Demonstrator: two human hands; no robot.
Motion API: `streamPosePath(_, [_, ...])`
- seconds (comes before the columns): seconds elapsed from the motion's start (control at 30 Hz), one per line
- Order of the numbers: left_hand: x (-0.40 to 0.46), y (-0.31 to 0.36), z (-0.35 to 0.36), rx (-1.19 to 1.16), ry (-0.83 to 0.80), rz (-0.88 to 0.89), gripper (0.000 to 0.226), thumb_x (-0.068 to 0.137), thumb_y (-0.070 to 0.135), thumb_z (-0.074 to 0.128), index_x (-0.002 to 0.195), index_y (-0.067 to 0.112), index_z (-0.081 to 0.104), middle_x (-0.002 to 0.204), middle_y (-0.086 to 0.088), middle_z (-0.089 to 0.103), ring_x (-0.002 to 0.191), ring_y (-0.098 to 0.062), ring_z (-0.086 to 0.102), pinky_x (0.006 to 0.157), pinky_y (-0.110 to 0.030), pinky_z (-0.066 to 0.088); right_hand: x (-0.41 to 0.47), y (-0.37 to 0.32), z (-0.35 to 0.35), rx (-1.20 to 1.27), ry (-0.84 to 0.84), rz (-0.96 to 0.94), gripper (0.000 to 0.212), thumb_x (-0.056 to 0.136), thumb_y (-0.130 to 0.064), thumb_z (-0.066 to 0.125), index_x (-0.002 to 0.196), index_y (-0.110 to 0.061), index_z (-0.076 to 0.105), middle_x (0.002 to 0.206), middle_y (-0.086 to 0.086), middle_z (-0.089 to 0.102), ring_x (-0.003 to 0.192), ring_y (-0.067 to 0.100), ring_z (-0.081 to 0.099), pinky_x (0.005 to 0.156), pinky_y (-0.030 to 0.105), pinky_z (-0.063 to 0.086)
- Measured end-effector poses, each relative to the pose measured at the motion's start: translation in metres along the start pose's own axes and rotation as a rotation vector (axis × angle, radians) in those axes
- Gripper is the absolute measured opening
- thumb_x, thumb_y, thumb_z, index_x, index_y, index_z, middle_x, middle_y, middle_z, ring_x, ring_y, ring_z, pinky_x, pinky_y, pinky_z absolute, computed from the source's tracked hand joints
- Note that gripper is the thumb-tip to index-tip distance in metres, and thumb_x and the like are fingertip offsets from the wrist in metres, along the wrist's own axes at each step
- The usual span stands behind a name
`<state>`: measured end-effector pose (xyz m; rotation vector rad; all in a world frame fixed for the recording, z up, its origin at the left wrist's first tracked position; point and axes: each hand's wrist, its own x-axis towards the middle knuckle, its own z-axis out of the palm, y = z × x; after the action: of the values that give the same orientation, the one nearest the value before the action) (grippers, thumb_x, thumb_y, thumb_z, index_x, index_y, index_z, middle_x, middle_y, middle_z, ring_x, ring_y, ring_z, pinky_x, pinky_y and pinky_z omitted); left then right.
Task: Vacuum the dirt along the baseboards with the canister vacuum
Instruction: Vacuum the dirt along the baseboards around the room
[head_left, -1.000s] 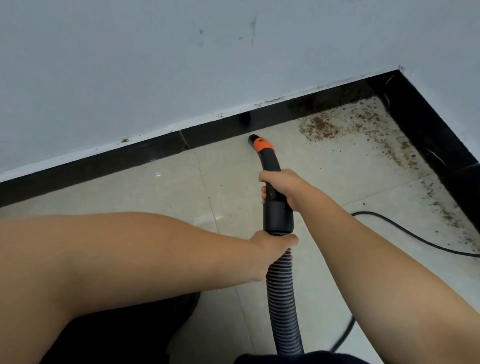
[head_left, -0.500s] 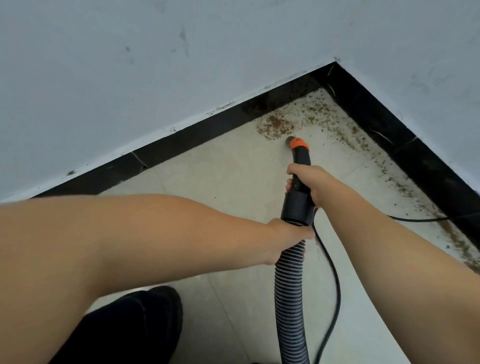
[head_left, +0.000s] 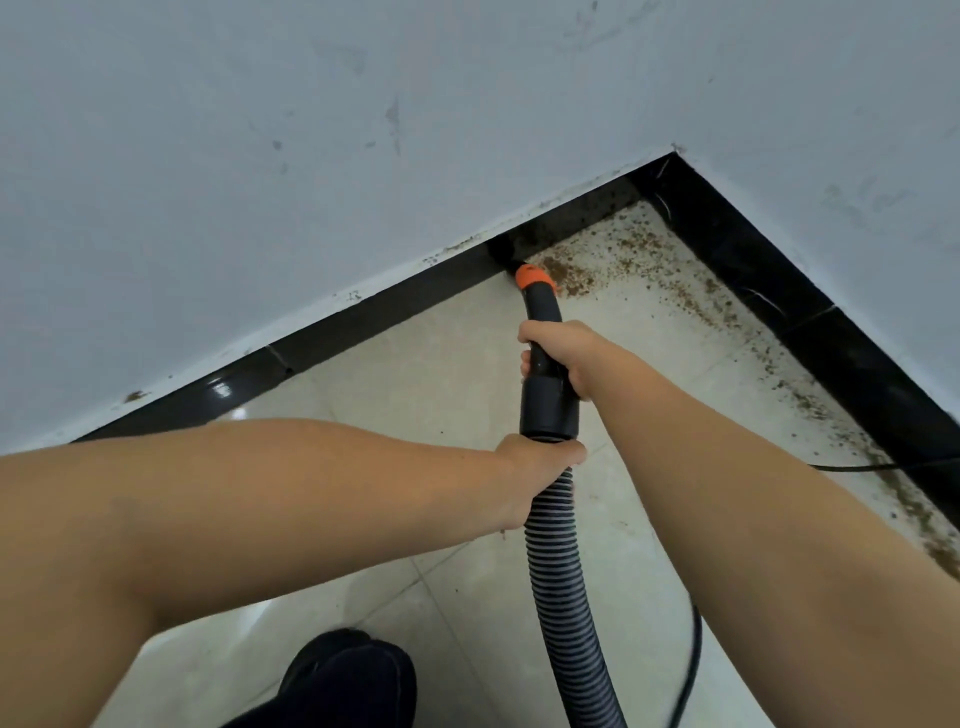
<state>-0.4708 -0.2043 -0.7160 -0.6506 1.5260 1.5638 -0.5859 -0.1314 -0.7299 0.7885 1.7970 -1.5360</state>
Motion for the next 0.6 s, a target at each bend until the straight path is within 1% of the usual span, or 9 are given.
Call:
streamPosePath(0.1, [-0.001, 0.001, 0.002, -0.016, 0.016, -0.045, 0.024, 0.092, 0.02, 0.063, 0.077, 0.009, 0.046, 0.075, -0.011, 0.058, 0.06, -0.022, 0.059, 0.062, -0.028, 0.052, 0.001, 0.004, -0.003, 0.015, 0.014, 0.005, 0.02, 0.084, -0.009, 0.062, 0.098, -0.003, 0.05, 0.06, 0.008, 0.057, 0.039, 0.017, 0.055, 0.047, 0.026, 0.052])
streamPosePath(0.17, [-0.002, -0.003, 0.004, -0.018, 0.013, -0.046, 0.024, 0.091, 0.02, 0.063, 0.077, 0.009, 0.047, 0.075, -0.011, 0.058, 0.061, -0.022, 0.058, 0.061, -0.029, 0.052, -0.001, 0.01, -0.005, 0.026, 0.032, 0.012, 0.019, 0.084, -0.009, 0.063, 0.096, -0.002, 0.05, 0.062, 0.009, 0.056, 0.042, 0.018, 0.055, 0.049, 0.027, 0.052])
streamPosePath(0.33, [-0.005, -0.022, 0.016, 0.017, -0.082, -0.023, 0.018, 0.092, 0.017, 0.061, 0.079, 0.01, 0.052, 0.073, -0.008, 0.058, 0.059, -0.018, 0.058, 0.059, -0.025, 0.051, -0.012, 0.031, -0.018, 0.038, 0.133, 0.03, 0.012, 0.083, -0.006, 0.061, 0.087, -0.004, 0.05, 0.062, 0.01, 0.054, 0.04, 0.019, 0.052, 0.047, 0.027, 0.05])
streamPosePath(0.47, [-0.01, -0.018, 0.032, 0.027, -0.169, -0.046, 0.018, 0.091, 0.016, 0.061, 0.078, 0.011, 0.051, 0.072, -0.006, 0.057, 0.058, -0.017, 0.057, 0.057, -0.024, 0.051, -0.023, 0.036, -0.043, 0.052, 0.225, 0.076, 0.014, 0.083, -0.007, 0.062, 0.091, -0.003, 0.051, 0.063, 0.01, 0.055, 0.042, 0.019, 0.053, 0.05, 0.028, 0.05])
streamPosePath(0.6, [-0.006, -0.008, 0.038, 0.031, -0.163, -0.052, 0.019, 0.09, 0.016, 0.062, 0.076, 0.01, 0.05, 0.071, -0.007, 0.056, 0.057, -0.016, 0.056, 0.058, -0.025, 0.05, -0.025, 0.027, -0.055, 0.069, 0.256, 0.101, 0.017, 0.084, -0.007, 0.062, 0.096, -0.002, 0.051, 0.065, 0.01, 0.055, 0.044, 0.02, 0.053, 0.052, 0.029, 0.051])
